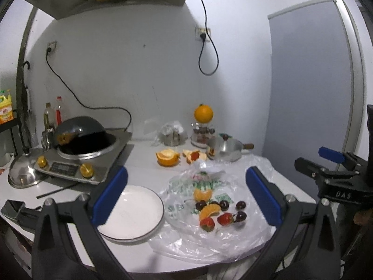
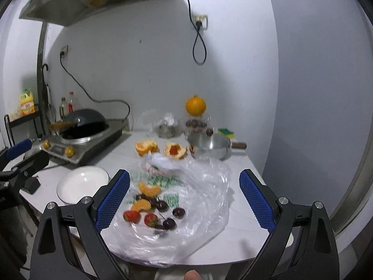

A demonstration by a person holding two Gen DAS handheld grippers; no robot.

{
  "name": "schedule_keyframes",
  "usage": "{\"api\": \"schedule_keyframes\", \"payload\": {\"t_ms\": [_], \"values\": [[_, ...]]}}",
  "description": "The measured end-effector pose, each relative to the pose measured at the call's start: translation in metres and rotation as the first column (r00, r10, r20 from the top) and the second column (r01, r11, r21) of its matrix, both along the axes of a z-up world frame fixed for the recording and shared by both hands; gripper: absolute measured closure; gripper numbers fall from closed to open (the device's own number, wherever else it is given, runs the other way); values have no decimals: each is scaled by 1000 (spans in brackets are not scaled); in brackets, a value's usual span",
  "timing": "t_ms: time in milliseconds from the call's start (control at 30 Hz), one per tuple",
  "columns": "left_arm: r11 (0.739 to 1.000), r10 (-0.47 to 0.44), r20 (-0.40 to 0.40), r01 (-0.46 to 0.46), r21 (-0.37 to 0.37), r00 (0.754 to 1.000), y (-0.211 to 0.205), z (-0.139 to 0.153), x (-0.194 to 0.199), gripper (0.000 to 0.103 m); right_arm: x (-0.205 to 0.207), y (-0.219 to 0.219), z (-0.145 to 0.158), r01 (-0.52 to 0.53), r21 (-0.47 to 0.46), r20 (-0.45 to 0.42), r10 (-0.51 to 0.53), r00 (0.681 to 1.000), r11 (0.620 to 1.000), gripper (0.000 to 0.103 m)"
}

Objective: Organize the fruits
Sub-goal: 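Move both tools toward the fruit on the plastic bag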

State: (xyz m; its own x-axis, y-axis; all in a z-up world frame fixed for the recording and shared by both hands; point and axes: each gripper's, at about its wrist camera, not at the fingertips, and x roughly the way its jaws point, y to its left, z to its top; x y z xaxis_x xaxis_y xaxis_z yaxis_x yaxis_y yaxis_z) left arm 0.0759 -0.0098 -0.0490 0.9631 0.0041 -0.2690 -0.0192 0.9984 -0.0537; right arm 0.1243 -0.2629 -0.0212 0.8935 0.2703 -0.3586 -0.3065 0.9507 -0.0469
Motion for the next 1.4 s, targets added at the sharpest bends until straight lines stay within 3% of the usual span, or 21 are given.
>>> {"api": "schedule_keyframes", "payload": {"t_ms": [267, 400, 500, 600, 667, 733, 767, 1400], "values": [[1000, -7, -100, 7, -5, 995, -6, -30, 30, 1, 32, 1, -32, -39, -19, -116, 37, 993, 999, 7], [1000, -9, -146, 10, 4, 989, -9, -46, 44, 1, 50, 9, -49, -81, -24, -191, 75, 979, 996, 29], [1000, -6, -171, 8, 14, 985, -9, -56, 52, 1, 60, 17, -64, -120, -36, -235, 108, 966, 992, 32], [1000, -8, -192, 11, 16, 981, -8, -64, 59, 2, 71, 25, -79, -158, -43, -284, 140, 949, 986, 54], [1000, -9, -203, 13, 19, 979, -8, -69, 62, 2, 77, 29, -90, -175, -44, -312, 153, 938, 984, 58], [1000, -12, -215, 17, 22, 977, -9, -73, 64, 2, 81, 30, -100, -193, -24, -348, 173, 922, 981, 73], [1000, -15, -221, 20, 23, 975, -9, -76, 65, 2, 82, 31, -105, -192, -24, -364, 171, 916, 981, 75], [995, -69, -285, 85, 44, 956, -25, -106, 95, 4, 77, 32, -153, -238, -4, -493, 205, 846, 971, 75]]}}
